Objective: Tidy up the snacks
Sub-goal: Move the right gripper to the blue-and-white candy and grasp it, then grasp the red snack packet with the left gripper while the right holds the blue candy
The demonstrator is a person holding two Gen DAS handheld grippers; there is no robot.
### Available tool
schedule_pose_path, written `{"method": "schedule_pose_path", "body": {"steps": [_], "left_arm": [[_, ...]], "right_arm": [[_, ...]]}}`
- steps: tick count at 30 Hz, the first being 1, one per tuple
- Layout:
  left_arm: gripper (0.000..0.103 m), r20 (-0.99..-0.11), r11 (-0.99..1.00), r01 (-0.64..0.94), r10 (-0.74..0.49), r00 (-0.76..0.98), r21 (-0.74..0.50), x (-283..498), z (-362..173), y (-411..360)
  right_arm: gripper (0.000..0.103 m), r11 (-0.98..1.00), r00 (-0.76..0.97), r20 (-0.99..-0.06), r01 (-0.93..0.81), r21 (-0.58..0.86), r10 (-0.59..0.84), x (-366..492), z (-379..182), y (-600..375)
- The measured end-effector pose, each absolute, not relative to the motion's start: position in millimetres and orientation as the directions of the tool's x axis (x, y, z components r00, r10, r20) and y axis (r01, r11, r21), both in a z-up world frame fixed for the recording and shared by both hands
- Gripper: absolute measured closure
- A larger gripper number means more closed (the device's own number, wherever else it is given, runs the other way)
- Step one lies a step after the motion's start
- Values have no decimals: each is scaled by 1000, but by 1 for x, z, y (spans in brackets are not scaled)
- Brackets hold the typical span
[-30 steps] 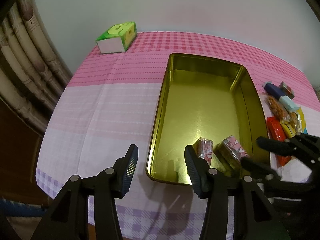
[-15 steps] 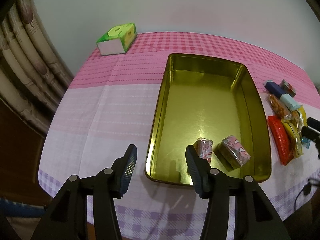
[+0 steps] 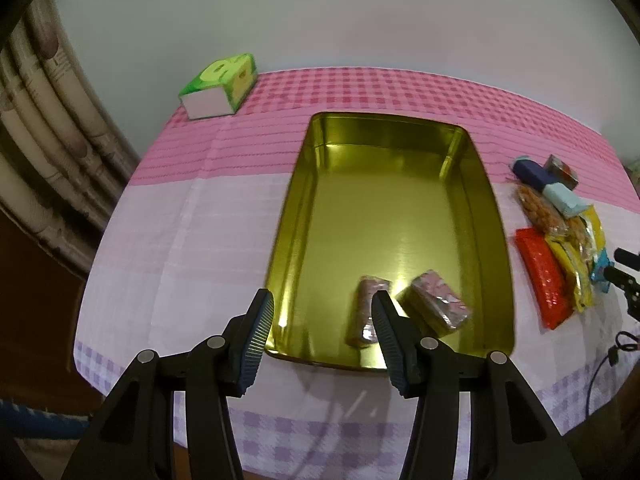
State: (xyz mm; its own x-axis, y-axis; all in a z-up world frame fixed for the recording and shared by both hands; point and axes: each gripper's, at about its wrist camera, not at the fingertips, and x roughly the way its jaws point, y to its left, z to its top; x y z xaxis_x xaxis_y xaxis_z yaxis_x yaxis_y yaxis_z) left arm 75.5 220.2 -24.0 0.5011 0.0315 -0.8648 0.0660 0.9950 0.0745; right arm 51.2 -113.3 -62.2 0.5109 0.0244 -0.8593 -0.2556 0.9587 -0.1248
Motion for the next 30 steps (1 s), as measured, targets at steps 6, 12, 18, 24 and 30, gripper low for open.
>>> {"method": "schedule_pose_path", "body": {"steps": [6, 12, 18, 24, 30], "left_arm": [[51, -866, 990, 128, -8, 500, 65, 67, -18, 184], [50, -879, 980, 198, -62, 473, 37, 63, -21, 135], [50, -891, 965, 261, -108, 441, 11, 61, -32, 88], [50, -904, 963, 270, -120, 411, -5, 69, -44, 61], [50, -909, 966, 258, -122, 399, -16, 74, -50, 47]], "right_arm": [[65, 943, 492, -869, -310, -123, 49, 51, -70, -124], [65, 932, 469, -878, -352, -81, 101, 49, -80, -129], [66, 937, 461, -875, -349, -26, 148, 41, -86, -139], [66, 941, 465, -870, -338, 0, 167, 36, -91, -146], [72, 958, 495, -854, -285, 17, 162, 34, -94, -152]]}}
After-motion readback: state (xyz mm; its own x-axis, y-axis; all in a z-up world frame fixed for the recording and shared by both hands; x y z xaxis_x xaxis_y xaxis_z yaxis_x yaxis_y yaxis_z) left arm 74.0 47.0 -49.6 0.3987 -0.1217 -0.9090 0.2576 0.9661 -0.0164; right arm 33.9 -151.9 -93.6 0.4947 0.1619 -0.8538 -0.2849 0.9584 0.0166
